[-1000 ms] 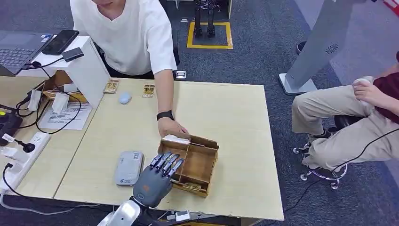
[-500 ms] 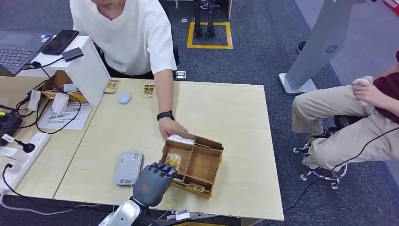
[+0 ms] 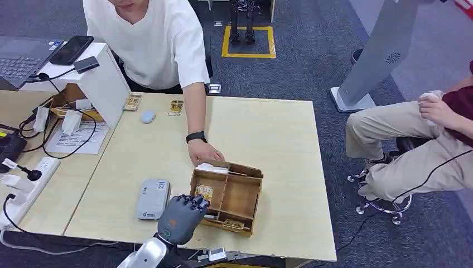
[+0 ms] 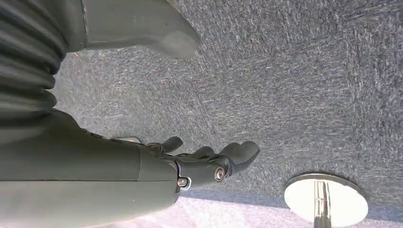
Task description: Pass the card to the sensor for recognition and then transmit it.
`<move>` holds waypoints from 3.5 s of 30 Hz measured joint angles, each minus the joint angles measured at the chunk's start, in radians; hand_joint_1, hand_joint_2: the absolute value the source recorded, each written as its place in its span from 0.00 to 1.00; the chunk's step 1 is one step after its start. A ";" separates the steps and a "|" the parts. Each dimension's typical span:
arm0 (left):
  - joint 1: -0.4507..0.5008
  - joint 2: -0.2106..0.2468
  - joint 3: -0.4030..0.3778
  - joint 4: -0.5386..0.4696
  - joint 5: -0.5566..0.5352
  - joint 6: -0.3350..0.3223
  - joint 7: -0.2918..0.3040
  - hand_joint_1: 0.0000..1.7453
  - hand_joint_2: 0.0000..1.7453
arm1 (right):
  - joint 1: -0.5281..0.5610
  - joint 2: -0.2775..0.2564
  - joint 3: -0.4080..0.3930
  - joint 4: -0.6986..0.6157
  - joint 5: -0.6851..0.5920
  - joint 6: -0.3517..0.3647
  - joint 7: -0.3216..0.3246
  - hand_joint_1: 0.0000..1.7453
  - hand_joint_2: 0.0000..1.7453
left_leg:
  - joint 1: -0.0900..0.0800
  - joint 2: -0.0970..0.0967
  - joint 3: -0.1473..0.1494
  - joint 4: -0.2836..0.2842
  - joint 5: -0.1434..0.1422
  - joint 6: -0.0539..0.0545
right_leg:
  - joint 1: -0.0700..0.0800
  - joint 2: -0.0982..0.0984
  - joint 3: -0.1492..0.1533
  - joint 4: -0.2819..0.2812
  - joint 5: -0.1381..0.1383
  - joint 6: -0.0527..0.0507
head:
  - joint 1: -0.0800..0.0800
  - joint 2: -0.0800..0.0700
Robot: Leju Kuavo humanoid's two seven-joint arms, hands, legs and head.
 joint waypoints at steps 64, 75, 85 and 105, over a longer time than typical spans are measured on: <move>0.057 0.011 0.056 -0.029 -0.039 0.109 -0.032 0.00 1.00 | -0.002 0.015 0.021 -0.002 -0.008 0.000 -0.014 0.00 1.00 | 0.000 0.000 0.000 0.000 0.000 0.000 | 0.000 0.000 0.000 0.000 0.000 0.000 | 0.000 0.000; -0.048 0.078 -0.076 0.063 -0.040 0.064 0.123 0.00 1.00 | -0.004 0.015 0.021 -0.003 0.000 0.000 -0.011 0.00 1.00 | 0.000 -0.002 0.003 0.000 0.000 0.000 | 0.000 -0.003 0.004 0.000 0.000 0.000 | 0.000 0.000; -0.081 0.097 -0.146 0.084 -0.041 0.064 0.196 0.00 1.00 | -0.005 0.015 0.021 -0.003 -0.005 0.000 -0.011 0.00 1.00 | 0.000 -0.003 0.005 0.000 0.003 0.001 | 0.000 -0.003 0.005 0.000 0.001 0.000 | 0.000 0.000; -0.090 0.100 -0.161 0.086 -0.041 0.047 0.182 0.00 1.00 | -0.005 0.015 0.021 -0.003 -0.009 0.000 -0.012 0.00 1.00 | 0.000 -0.004 0.005 0.000 0.004 0.001 | 0.000 -0.004 0.005 0.000 0.001 0.001 | 0.000 0.000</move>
